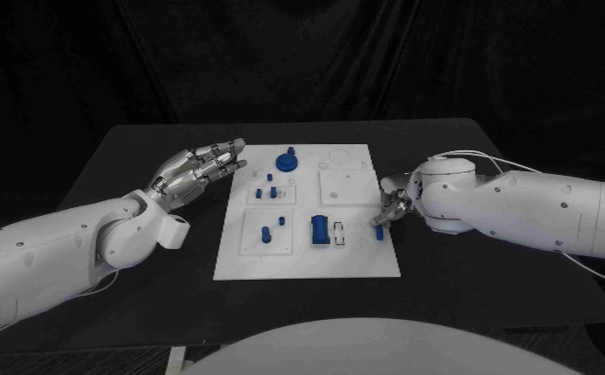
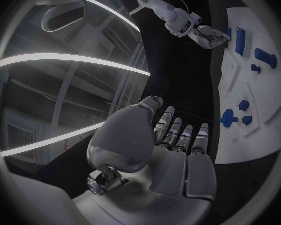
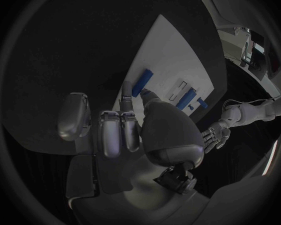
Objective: Assemble the parts on the task board
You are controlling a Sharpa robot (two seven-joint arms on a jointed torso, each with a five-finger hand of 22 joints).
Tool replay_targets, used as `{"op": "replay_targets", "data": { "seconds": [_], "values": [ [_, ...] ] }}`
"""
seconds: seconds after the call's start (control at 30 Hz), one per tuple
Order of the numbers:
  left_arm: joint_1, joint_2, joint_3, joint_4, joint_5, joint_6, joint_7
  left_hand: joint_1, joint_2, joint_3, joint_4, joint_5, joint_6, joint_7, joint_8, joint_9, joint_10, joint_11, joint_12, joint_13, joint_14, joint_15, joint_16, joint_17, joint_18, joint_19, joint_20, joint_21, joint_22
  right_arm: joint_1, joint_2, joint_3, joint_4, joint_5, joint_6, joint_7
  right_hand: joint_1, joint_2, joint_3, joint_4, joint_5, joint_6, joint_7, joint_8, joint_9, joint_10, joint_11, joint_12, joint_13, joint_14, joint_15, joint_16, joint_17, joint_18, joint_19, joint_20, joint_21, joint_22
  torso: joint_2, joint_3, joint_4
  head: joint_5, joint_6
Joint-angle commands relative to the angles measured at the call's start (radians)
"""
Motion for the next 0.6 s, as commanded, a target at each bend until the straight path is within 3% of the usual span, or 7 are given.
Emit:
{"op": "replay_targets", "data": {
  "seconds": [0.03, 0.13, 0.4, 0.47, 0.53, 0.57, 0.6],
  "values": [
    [0.000, 0.003, 0.001, -0.001, -0.001, 0.021, 0.061, 0.025, 0.002, 0.008, 0.004, 0.018, -0.003, 0.003, 0.010, 0.009, 0.000, 0.007, 0.009, 0.012, 0.012, 0.004, 0.023, 0.003, 0.047, 0.015, 0.004, 0.003, 0.015, -0.008, 0.005, 0.000, -0.007, 0.023, -0.024, -0.017, 0.030, -0.016, 0.014, -0.011, 0.009, -0.011, 0.001, -0.022, -0.005, 0.104, 0.006, 0.017, 0.266, 0.089, 0.002, -0.021, 0.153, 0.051, -0.006, 0.003, -0.030, 0.152, 0.000, 0.0002, -0.0004, 0.003, 0.000],
    [0.000, 0.003, 0.001, -0.002, -0.001, 0.023, 0.058, 0.025, 0.002, 0.009, 0.004, 0.018, -0.004, 0.003, 0.010, 0.008, -0.001, 0.007, 0.009, 0.012, 0.012, 0.005, 0.023, 0.003, 0.046, 0.016, 0.005, 0.004, 0.016, -0.012, 0.010, 0.000, -0.013, 0.036, -0.023, -0.016, 0.064, -0.026, 0.032, -0.044, 0.030, -0.017, 0.002, -0.027, -0.005, 0.104, 0.007, 0.017, 0.266, 0.088, 0.002, -0.024, 0.146, 0.053, -0.008, 0.004, -0.040, 0.149, 0.000, 0.0000, 0.0000, 0.004, 0.000],
    [-0.002, 0.005, 0.001, -0.005, -0.001, 0.028, 0.052, 0.026, 0.004, 0.011, 0.003, 0.018, -0.006, 0.004, 0.010, 0.008, -0.001, 0.009, 0.009, 0.012, 0.011, 0.005, 0.023, 0.003, 0.046, 0.017, 0.005, 0.004, 0.016, -0.018, 0.014, 0.000, -0.016, 0.047, -0.017, -0.016, 0.144, -0.051, 0.095, -0.135, 0.166, -0.030, 0.007, -0.040, -0.006, 0.104, 0.011, 0.017, 0.266, 0.084, 0.005, -0.032, 0.128, 0.055, -0.011, 0.005, -0.063, 0.144, 0.000, 0.0000, -0.0002, 0.008, 0.000],
    [-0.002, 0.005, 0.001, -0.007, -0.001, 0.029, 0.050, 0.026, 0.004, 0.011, 0.003, 0.018, -0.006, 0.004, 0.010, 0.008, -0.001, 0.009, 0.009, 0.012, 0.011, 0.005, 0.023, 0.003, 0.046, 0.017, 0.005, 0.004, 0.016, -0.018, 0.014, 0.000, -0.016, 0.055, -0.021, -0.016, 0.173, -0.054, 0.128, -0.172, 0.241, -0.030, 0.009, -0.041, -0.005, 0.104, 0.012, 0.017, 0.266, 0.083, 0.005, -0.034, 0.124, 0.056, -0.012, 0.006, -0.069, 0.143, -0.001, 0.0001, 0.0000, 0.009, 0.000],
    [-0.003, 0.006, 0.001, -0.008, -0.001, 0.031, 0.048, 0.027, 0.005, 0.012, 0.003, 0.018, -0.007, 0.004, 0.009, 0.008, -0.001, 0.010, 0.008, 0.012, 0.011, 0.005, 0.022, 0.002, 0.045, 0.018, 0.005, 0.005, 0.017, -0.018, 0.013, 0.000, -0.015, 0.071, -0.029, -0.015, 0.181, -0.057, 0.162, -0.201, 0.242, -0.028, 0.013, -0.040, -0.002, 0.104, 0.015, 0.017, 0.266, 0.083, 0.007, -0.034, 0.123, 0.056, -0.012, 0.007, -0.072, 0.143, -0.001, 0.0001, -0.0002, 0.012, 0.000],
    [-0.003, 0.007, 0.001, -0.008, -0.001, 0.032, 0.047, 0.027, 0.005, 0.012, 0.003, 0.018, -0.007, 0.004, 0.009, 0.008, -0.001, 0.010, 0.008, 0.012, 0.011, 0.005, 0.022, 0.002, 0.045, 0.018, 0.005, 0.005, 0.017, -0.018, 0.013, 0.000, -0.014, 0.080, -0.035, -0.014, 0.182, -0.058, 0.187, -0.215, 0.199, -0.028, 0.014, -0.040, -0.001, 0.104, 0.016, 0.017, 0.266, 0.083, 0.009, -0.034, 0.124, 0.056, -0.011, 0.007, -0.073, 0.144, -0.001, 0.0001, -0.0001, 0.012, 0.000],
    [-0.003, 0.007, 0.001, -0.008, -0.001, 0.033, 0.046, 0.027, 0.005, 0.012, 0.003, 0.018, -0.007, 0.004, 0.009, 0.008, -0.001, 0.010, 0.008, 0.012, 0.011, 0.005, 0.022, 0.002, 0.045, 0.018, 0.005, 0.005, 0.017, -0.018, 0.012, 0.000, -0.013, 0.088, -0.039, -0.014, 0.173, -0.062, 0.210, -0.224, 0.188, -0.027, 0.016, -0.040, 0.000, 0.104, 0.018, 0.017, 0.266, 0.083, 0.009, -0.034, 0.123, 0.056, -0.011, 0.009, -0.074, 0.144, -0.001, 0.0001, -0.0002, 0.014, 0.000]
  ]
}}
